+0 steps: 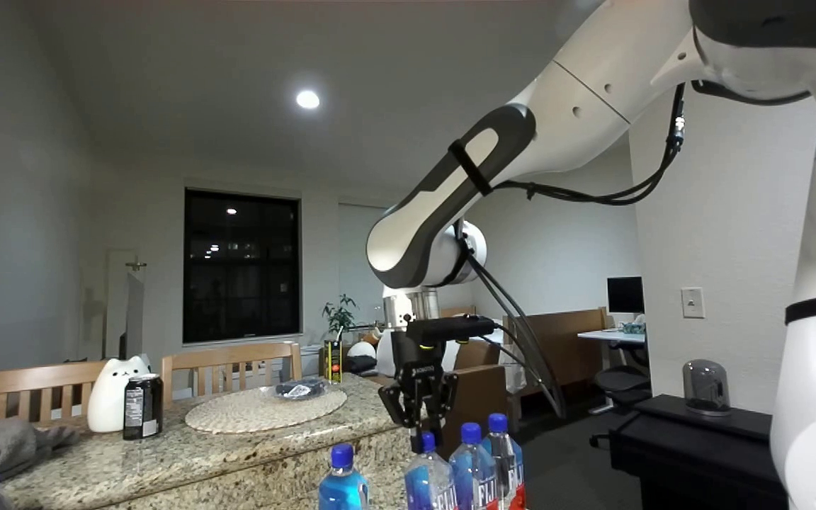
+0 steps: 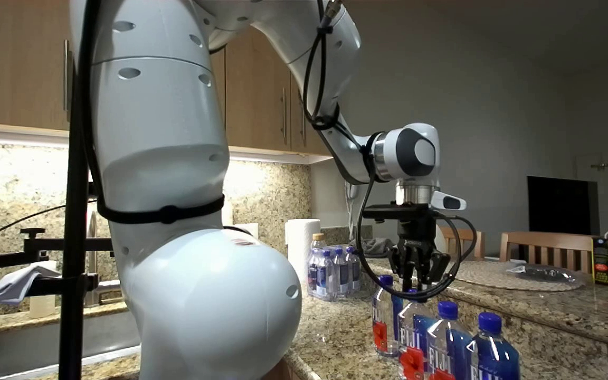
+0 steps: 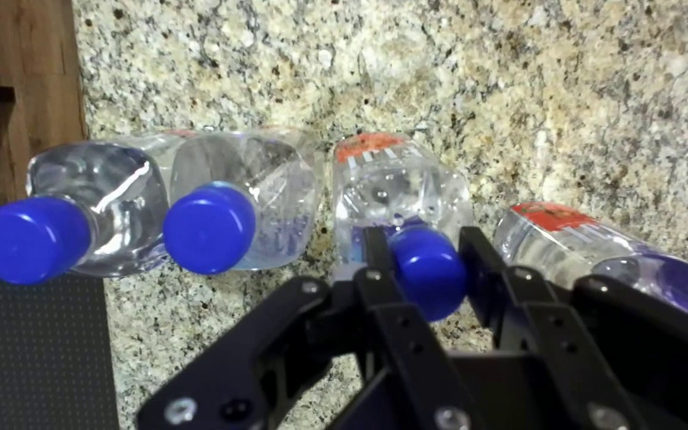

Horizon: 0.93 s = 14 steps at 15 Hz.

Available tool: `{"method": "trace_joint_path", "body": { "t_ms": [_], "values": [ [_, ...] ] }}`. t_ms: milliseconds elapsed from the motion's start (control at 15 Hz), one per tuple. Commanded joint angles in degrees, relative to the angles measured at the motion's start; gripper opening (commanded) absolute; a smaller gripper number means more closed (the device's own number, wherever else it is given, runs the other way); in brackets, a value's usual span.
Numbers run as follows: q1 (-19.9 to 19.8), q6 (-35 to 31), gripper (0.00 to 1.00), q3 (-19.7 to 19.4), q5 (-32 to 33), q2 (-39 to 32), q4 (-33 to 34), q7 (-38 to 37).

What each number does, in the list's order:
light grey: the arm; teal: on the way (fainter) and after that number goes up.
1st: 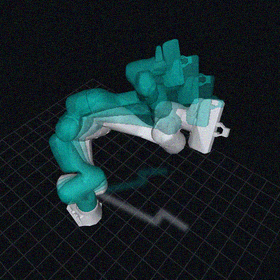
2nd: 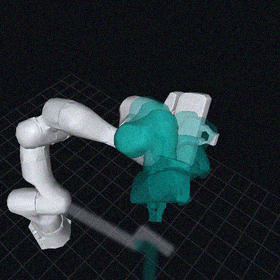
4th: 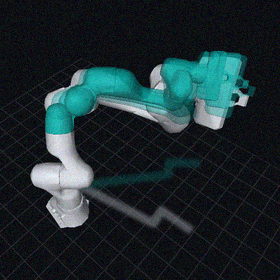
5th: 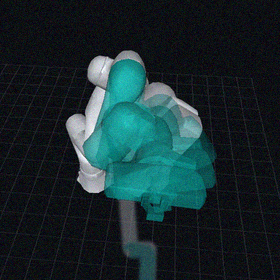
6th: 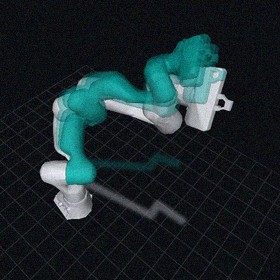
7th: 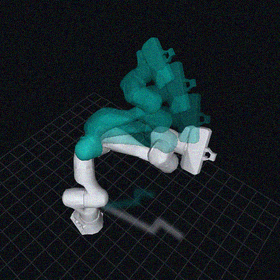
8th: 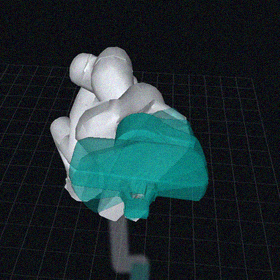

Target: Put the bottles in a straight line

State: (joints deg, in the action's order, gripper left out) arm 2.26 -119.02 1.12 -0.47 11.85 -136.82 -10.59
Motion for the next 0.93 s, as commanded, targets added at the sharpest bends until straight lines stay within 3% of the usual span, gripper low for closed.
{"method": "trace_joint_path", "body": {
  "t_ms": [0,267,333,800,867],
  "values": [
    [-0.69,-2.22,0.14,0.97,0.89,2.03,-2.81,-1.70],
    [-0.70,-1.85,0.13,0.91,0.63,2.98,-3.59,-1.24],
    [-0.71,-1.75,0.52,0.87,0.58,3.15,-3.67,-1.11],
    [-0.90,-1.68,0.96,0.76,0.72,3.13,-3.53,-1.05],
    [-0.83,-1.79,0.99,0.75,0.58,3.06,-3.36,-0.84]
  ]
}}
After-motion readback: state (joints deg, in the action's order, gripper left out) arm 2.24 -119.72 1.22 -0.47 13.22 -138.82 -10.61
